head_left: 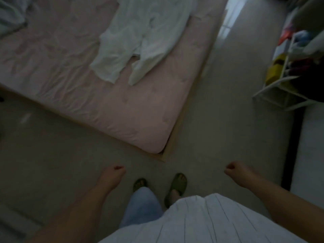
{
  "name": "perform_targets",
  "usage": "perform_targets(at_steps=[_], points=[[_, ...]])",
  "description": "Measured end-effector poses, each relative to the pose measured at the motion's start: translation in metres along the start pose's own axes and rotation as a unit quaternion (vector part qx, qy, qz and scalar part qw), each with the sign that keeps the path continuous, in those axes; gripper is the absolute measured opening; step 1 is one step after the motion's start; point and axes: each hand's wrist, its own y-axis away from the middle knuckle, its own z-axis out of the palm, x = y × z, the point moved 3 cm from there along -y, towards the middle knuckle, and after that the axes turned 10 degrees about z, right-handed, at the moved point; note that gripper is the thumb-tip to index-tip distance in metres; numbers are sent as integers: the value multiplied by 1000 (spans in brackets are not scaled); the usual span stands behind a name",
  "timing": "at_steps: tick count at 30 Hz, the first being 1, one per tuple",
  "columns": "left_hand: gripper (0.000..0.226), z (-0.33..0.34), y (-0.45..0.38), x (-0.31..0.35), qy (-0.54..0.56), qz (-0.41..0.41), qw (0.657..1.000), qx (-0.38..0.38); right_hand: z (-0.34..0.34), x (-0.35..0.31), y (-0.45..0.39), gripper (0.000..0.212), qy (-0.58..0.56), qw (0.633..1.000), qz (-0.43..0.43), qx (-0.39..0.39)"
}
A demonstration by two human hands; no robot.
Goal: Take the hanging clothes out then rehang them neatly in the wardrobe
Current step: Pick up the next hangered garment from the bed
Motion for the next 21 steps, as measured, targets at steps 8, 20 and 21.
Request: perform_targets(at_steps=[8,20,21], points=[[29,59,-54,119,-2,43,998,-36,-56,69,-54,18,-62,996,57,1],[26,63,-139,333,-8,72,997,-21,-251,-9,-166,27,-43,999,-6,21],[29,58,-147,353,-21,74,997,-19,-270,-18,-176,27,-37,999,-16,24]])
